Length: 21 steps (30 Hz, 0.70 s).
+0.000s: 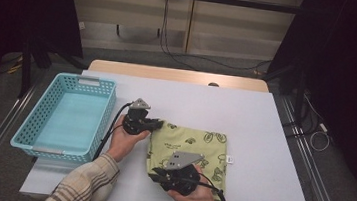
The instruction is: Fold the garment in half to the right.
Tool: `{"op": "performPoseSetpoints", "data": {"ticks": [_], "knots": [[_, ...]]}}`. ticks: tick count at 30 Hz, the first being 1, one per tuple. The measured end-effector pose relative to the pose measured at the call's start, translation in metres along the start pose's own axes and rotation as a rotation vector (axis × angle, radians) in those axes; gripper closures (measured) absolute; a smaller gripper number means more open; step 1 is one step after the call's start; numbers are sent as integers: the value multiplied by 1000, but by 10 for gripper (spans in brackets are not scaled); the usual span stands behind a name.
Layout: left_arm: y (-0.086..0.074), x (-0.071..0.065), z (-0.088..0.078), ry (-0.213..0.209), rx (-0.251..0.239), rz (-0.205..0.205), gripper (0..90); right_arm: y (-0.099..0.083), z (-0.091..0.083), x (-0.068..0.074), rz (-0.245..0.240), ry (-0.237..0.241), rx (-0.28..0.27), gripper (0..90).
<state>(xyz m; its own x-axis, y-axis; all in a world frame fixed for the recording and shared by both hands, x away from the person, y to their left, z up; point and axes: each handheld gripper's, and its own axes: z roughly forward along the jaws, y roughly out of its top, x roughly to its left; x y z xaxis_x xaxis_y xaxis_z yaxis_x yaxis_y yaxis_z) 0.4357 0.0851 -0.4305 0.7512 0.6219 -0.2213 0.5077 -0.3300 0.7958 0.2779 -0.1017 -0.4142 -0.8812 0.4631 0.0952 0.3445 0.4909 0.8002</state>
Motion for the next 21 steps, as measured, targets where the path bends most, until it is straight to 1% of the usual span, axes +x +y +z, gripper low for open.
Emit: {"op": "performPoseSetpoints", "data": {"ticks": [1,2,3,4,6,8,11,13,15,16,18,20,21], "knots": [[1,0,-1,0,-13,-3,838,1,-1,1,-1,0,-5,787],[2,1,-3,0,-8,6,838,1,-1,1,-1,0,-5,787],[2,1,-4,1,-13,-3,839,2,-1,1,9,-1,-8,787],[2,2,-5,2,-16,-2,838,3,-2,1,-3,0,-12,787],[3,2,-6,1,-25,-11,838,5,-2,2,-2,4,-22,787],[3,3,-8,4,-16,-3,839,6,-2,2,-4,6,-23,787],[4,2,-9,5,-33,-17,839,8,-3,1,-3,6,-30,787],[6,4,-10,12,-31,-13,839,10,-4,1,-5,4,-38,787],[6,5,-12,8,-33,-10,839,13,-5,1,-9,2,-45,787],[7,5,-13,12,-36,-19,839,14,-5,1,-6,2,-47,787],[8,5,-16,17,-25,-5,839,16,-5,1,-11,7,-54,787],[10,4,-18,15,-46,-14,839,17,-5,1,-11,9,-60,787],[11,5,-20,14,-42,-9,839,19,-6,2,-12,11,-65,787]]}}
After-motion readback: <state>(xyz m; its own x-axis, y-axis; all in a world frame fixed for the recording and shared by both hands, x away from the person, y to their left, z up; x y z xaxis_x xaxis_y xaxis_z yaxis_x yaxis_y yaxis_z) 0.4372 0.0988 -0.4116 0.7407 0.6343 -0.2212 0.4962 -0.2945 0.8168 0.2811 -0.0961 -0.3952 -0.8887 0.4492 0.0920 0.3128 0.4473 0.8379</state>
